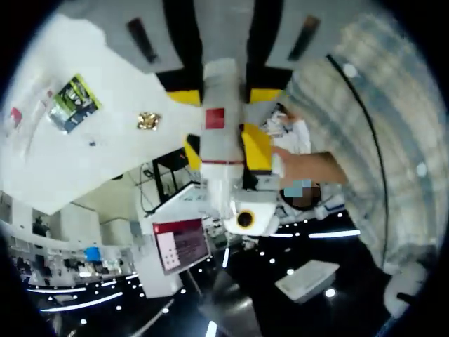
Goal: Arrange the skincare products in the storage area until every visible bottle or jar stands upright without overlapping.
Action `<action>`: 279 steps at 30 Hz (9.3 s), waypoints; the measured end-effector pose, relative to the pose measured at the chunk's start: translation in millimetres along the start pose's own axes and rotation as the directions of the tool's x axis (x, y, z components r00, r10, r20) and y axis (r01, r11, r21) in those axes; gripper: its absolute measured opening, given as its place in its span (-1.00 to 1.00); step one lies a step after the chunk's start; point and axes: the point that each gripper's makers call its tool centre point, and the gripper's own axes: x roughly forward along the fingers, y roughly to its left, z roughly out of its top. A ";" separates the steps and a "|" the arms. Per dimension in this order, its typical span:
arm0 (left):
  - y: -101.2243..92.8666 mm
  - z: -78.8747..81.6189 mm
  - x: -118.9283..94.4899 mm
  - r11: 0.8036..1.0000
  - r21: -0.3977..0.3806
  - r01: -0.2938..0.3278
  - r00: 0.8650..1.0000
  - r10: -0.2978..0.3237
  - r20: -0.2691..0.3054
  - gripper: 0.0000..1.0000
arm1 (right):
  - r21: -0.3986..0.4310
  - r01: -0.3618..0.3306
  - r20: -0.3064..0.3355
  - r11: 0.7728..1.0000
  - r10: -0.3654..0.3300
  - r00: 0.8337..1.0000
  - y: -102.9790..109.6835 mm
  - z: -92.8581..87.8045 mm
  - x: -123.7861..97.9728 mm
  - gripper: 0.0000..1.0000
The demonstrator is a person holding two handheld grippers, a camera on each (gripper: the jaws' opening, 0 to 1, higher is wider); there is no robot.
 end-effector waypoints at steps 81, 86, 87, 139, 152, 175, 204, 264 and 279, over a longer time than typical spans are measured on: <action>14.1 -30.6 26.4 0.961 0.248 -0.123 0.981 0.155 -0.113 -0.58 | 0.062 0.141 0.239 0.988 -0.152 0.959 -19.5 22.2 -40.4 -0.39; 0.9 -40.1 37.3 0.957 0.286 -0.042 0.979 0.096 -0.177 -0.58 | 0.052 0.149 0.249 0.988 -0.157 0.956 -14.8 25.4 -40.1 -0.43; -0.4 -40.8 38.8 0.956 0.292 -0.036 0.979 0.093 -0.183 -0.58 | 0.051 0.147 0.252 0.988 -0.155 0.955 -14.5 26.0 -40.2 -0.46; 3.7 -43.7 34.1 0.986 0.169 -0.008 0.992 0.029 -0.124 -0.58 | 0.127 0.075 0.142 0.989 -0.093 0.986 -16.1 14.7 -19.6 -0.59; 66.7 -85.2 -9.1 0.890 0.262 -0.374 0.869 0.435 -0.237 -0.35 | 0.096 0.200 0.148 0.975 -0.213 0.966 -58.1 15.2 -24.3 -0.60; 152.7 -92.7 -67.9 0.608 0.358 -0.708 0.615 0.781 -0.109 0.36 | 0.114 0.498 0.149 0.859 -0.511 0.847 -208.6 -27.2 -60.7 -0.60; 160.0 -115.8 -74.0 0.622 0.333 -0.708 0.587 0.781 -0.212 0.14 | 0.068 0.580 0.150 0.812 -0.583 0.798 -293.3 -78.5 -52.7 -0.59; 161.3 -129.3 -76.2 0.630 0.370 -0.683 0.566 0.776 -0.277 -0.07 | 0.046 0.622 0.054 0.782 -0.624 0.780 -322.1 -100.3 -41.6 -0.57; 161.0 -129.6 -76.6 0.629 0.373 -0.682 0.566 0.777 -0.277 -0.10 | 0.077 0.634 -0.022 0.770 -0.634 0.773 -321.2 -116.5 -45.9 -0.54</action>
